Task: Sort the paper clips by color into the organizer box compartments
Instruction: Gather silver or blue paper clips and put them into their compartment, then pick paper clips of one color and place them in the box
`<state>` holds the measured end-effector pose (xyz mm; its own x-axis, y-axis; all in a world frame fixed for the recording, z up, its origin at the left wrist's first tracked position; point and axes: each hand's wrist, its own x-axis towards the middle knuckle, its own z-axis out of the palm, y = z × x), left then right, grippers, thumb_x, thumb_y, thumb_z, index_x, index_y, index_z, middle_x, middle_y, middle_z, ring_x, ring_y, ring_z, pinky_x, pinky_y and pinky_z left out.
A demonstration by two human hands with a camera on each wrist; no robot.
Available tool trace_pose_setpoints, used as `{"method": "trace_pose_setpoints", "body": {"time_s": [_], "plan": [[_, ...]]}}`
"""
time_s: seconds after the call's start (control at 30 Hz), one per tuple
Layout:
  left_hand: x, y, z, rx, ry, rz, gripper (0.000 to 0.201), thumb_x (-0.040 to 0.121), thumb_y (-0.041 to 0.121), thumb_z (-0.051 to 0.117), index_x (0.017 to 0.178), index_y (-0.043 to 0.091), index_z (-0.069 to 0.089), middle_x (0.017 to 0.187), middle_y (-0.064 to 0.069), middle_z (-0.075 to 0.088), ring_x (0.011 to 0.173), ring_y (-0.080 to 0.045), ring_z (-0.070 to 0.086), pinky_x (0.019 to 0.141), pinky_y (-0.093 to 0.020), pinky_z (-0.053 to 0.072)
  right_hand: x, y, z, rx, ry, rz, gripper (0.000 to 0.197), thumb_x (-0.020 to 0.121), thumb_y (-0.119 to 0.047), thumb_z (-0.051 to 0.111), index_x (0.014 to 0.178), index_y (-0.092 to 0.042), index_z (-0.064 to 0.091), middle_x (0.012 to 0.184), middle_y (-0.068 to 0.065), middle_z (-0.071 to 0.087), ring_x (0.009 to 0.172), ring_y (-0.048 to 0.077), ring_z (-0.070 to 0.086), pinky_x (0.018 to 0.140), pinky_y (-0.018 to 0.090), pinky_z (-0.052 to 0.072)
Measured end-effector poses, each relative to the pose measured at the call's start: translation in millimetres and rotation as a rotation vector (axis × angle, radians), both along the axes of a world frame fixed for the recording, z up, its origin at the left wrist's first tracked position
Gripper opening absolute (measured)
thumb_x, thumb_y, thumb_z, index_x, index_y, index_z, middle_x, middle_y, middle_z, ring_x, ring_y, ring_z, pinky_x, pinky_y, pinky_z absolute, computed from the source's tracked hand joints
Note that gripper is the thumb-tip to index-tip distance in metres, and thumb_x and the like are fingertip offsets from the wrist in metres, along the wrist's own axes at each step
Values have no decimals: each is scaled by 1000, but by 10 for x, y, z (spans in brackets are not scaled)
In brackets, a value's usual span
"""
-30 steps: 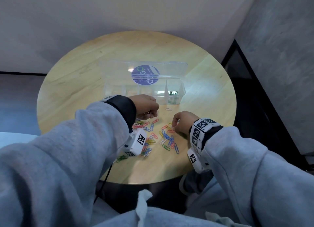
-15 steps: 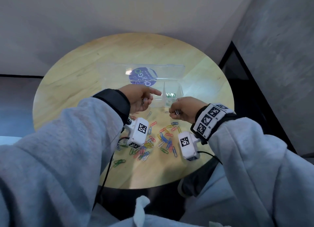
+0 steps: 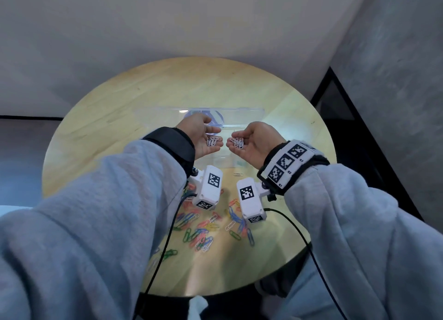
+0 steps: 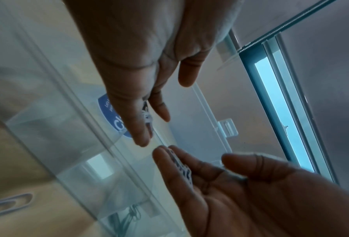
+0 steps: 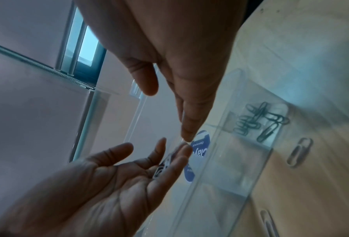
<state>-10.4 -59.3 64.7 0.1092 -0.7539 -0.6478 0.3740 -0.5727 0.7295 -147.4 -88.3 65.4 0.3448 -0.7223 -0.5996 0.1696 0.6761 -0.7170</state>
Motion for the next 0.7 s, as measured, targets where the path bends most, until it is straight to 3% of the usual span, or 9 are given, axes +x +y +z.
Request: {"method": "trace_pose_setpoints", "body": {"time_s": [0.1, 0.17, 0.2, 0.27, 0.3, 0.4, 0.47, 0.57, 0.7], "plan": [[-34, -61, -17, -26, 16, 13, 39, 99, 31, 31, 89, 1, 53, 86, -12, 41, 63, -19, 41, 62, -27, 39, 37, -39, 6, 11, -13, 34, 14, 83, -2, 35, 95, -5, 42, 87, 13, 38, 65, 23, 43, 61, 30, 42], [-32, -91, -31, -41, 25, 5, 39, 98, 34, 33, 90, 2, 55, 79, -8, 37, 62, -17, 36, 60, -26, 35, 41, -83, -1, 29, -40, 64, 12, 84, -6, 34, 92, -7, 43, 90, 15, 41, 73, 25, 47, 70, 31, 44], [-30, -98, -36, -48, 29, -2, 40, 97, 35, 33, 91, 3, 56, 77, -7, 35, 62, -16, 34, 60, -25, 34, 27, -99, -7, 35, -47, 79, 18, 87, -7, 34, 98, -3, 46, 103, 21, 44, 91, 29, 52, 82, 32, 45], [-27, -92, -29, -65, 25, -23, 40, 98, 35, 32, 93, 4, 57, 76, -6, 34, 64, -16, 34, 62, -24, 34, -4, -102, 0, 23, -48, 98, 35, 90, -8, 33, 121, 5, 44, 137, 27, 38, 132, 33, 38, 108, 36, 37], [-26, -78, -20, -76, 18, -39, 40, 98, 35, 31, 95, 4, 57, 77, -6, 36, 66, -15, 37, 65, -25, 36, -18, -87, 11, 8, -52, 103, 40, 91, -8, 32, 126, 7, 42, 142, 27, 34, 137, 33, 32, 111, 37, 34], [-23, -3, 26, -113, -55, -74, 30, 98, 29, 36, 100, 8, 57, 91, -8, 52, 86, -19, 53, 83, -28, 44, -87, -33, 24, -54, -11, 96, 35, 91, -6, 34, 119, 5, 50, 123, 21, 50, 119, 30, 49, 96, 33, 45], [-48, 70, 86, -139, -123, -75, 19, 95, 23, 46, 97, 10, 59, 92, -7, 58, 86, -20, 58, 78, -26, 50, -156, 2, 36, -98, 53, 84, 28, 90, -5, 34, 107, 0, 55, 102, 14, 57, 98, 25, 57, 81, 29, 49], [-139, 206, 172, -161, -261, -148, 13, 95, 19, 51, 103, 11, 56, 82, -2, 58, 71, -14, 57, 66, -23, 47, -304, 73, 32, -123, 119, 55, 20, 90, -8, 38, 93, -7, 58, 86, 9, 58, 78, 21, 59, 73, 31, 51], [-294, 406, 166, -218, -678, -503, 7, 92, 16, 53, 92, 21, 58, 77, 4, 55, 65, -8, 53, 58, -20, 42, -519, 224, -38, -135, 255, 17, 15, 90, -7, 43, 80, -9, 54, 69, 5, 50, 59, 15, 49, 57, 25, 45]]}}
